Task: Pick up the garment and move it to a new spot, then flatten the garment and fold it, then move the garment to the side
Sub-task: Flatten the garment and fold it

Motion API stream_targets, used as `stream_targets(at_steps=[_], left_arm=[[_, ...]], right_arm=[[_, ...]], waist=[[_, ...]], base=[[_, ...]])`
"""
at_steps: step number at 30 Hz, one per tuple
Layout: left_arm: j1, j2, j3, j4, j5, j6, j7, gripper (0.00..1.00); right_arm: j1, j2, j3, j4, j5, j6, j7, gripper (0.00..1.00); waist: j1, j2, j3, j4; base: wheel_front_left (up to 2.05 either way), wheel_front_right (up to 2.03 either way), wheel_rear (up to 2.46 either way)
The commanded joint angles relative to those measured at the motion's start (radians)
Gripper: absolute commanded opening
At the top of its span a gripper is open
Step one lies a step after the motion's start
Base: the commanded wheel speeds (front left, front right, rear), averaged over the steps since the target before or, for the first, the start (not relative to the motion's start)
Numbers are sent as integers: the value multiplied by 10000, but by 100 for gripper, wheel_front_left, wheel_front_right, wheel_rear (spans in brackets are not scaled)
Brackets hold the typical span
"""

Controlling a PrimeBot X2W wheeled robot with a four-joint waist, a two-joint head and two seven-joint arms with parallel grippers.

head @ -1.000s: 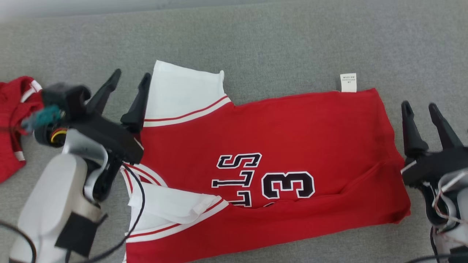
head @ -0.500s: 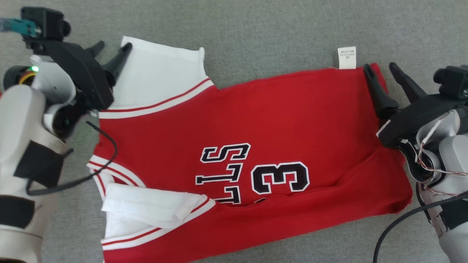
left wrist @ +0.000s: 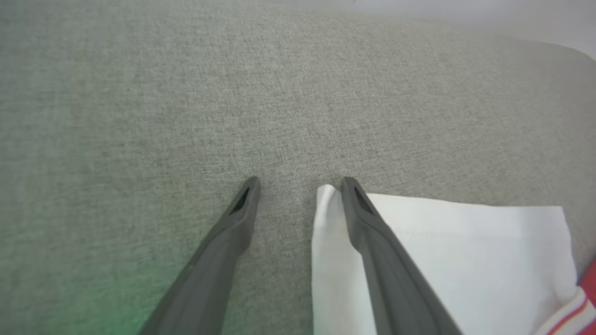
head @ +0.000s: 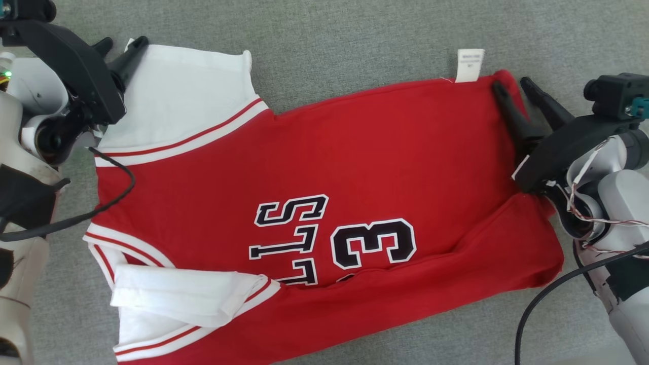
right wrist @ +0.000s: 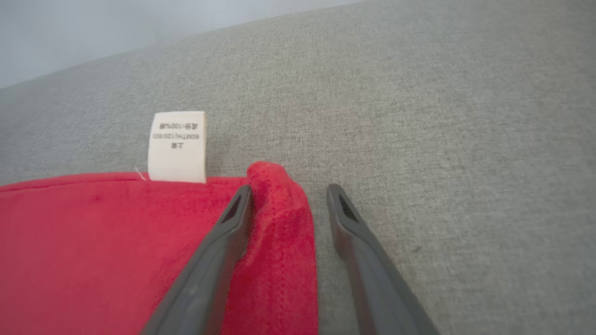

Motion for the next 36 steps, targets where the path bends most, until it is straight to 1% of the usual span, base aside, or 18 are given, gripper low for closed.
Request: stream_targets(at_steps=[1, 2, 4, 8, 13, 18, 19, 24, 26, 30, 34, 36], left_arm=[[576, -274, -368, 221, -90, -29, 467, 0], [596, -267, -478, 134, -220, -48, 570, 0], [543, -189, -544, -106, -403, -36, 433, 0], [404, -31, -459, -609, -917, -25, -115, 0], [310, 232, -404, -1322, -1184, -16, -778, 0], [840, 562, -512, -2677, -1404, -17, -1340, 0], [840, 562, -512, -2677, -1404, -17, -1340, 0], [2051, 904, -206, -4694, -1852, -11, -1918, 0], [2690, 1033, -71, -5656, -1983, 55, -2133, 0], [4076, 1352, 347, -7844, -2263, 412, -2600, 0], [5673, 1661, 654, -9893, -2447, 827, -2898, 0], [6493, 1845, 756, -10770, -2443, 1051, -3037, 0]], right_arm=[[11, -24, 118, 134, 95, -6, 35, 0], [3, -44, 149, 176, 137, -6, 27, 0], [-21, -114, 163, 219, 235, -8, -12, 0], [-99, -285, 167, 22, 376, -8, -352, 0], [129, -611, 164, -490, 303, -8, -727, 0], [740, -1154, 160, -1263, 70, -8, -970, 0], [740, -1154, 160, -1263, 70, -8, -970, 0], [1555, -1747, -3, -1923, -427, -8, -1386, 0], [1914, -2001, -112, -2112, -718, -8, -1570, 0], [2609, -2410, -320, -2530, -1452, -8, -1874, 0], [3361, -2602, -540, -2862, -2096, -8, -2103, 0], [3746, -2558, -694, -2954, -2282, -8, -2159, 0]], waist=[[2, 2, -4, 33], [2, 2, -13, 62], [2, 2, -39, 133], [2, 2, -184, 253], [2, 2, -378, 390], [2, 2, -546, 621], [2, 2, -546, 621], [2, 2, -694, 918], [2, 2, -773, 1050], [2, 2, -873, 1267], [2, 2, -981, 1407], [2, 2, -1043, 1468]], base=[[0, 0, 0], [0, 0, 0], [0, 0, 0], [0, 0, 0], [0, 0, 0], [0, 0, 0], [0, 0, 0], [0, 0, 0], [0, 0, 0], [0, 0, 0], [0, 0, 0], [0, 0, 0]])
